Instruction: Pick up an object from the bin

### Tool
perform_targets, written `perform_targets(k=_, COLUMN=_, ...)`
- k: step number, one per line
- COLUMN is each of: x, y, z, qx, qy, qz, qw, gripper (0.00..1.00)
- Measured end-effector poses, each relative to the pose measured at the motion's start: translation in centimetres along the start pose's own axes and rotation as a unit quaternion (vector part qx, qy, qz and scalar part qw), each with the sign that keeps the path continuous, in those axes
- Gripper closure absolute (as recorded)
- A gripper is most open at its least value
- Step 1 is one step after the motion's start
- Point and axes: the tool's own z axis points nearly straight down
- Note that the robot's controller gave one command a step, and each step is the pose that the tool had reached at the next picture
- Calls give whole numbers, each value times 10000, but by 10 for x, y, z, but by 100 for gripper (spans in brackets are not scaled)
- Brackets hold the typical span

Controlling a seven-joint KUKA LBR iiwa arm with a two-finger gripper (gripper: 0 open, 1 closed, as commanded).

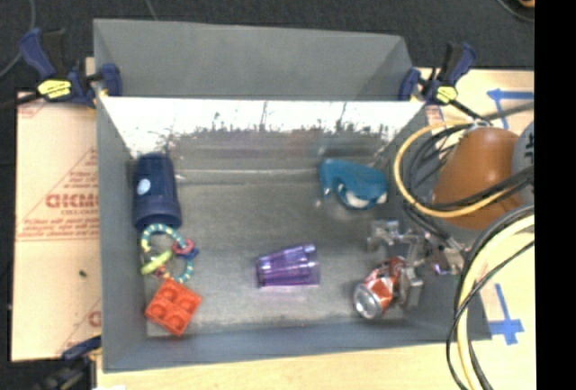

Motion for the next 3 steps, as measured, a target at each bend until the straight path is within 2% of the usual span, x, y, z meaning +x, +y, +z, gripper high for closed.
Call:
perform_targets(k=1, x=18, y=-7, z=-74, qx=1, qy=-41, qz=2276, qw=9737, gripper=0)
perform_targets(k=2, x=10, y=8, z=-21, qx=-1, qy=1, qz=279, qw=9996, gripper=0)
perform_targets(k=3, x=8, y=13, z=8, qx=13, qy=-51, qz=322, qw=9995, gripper=0)
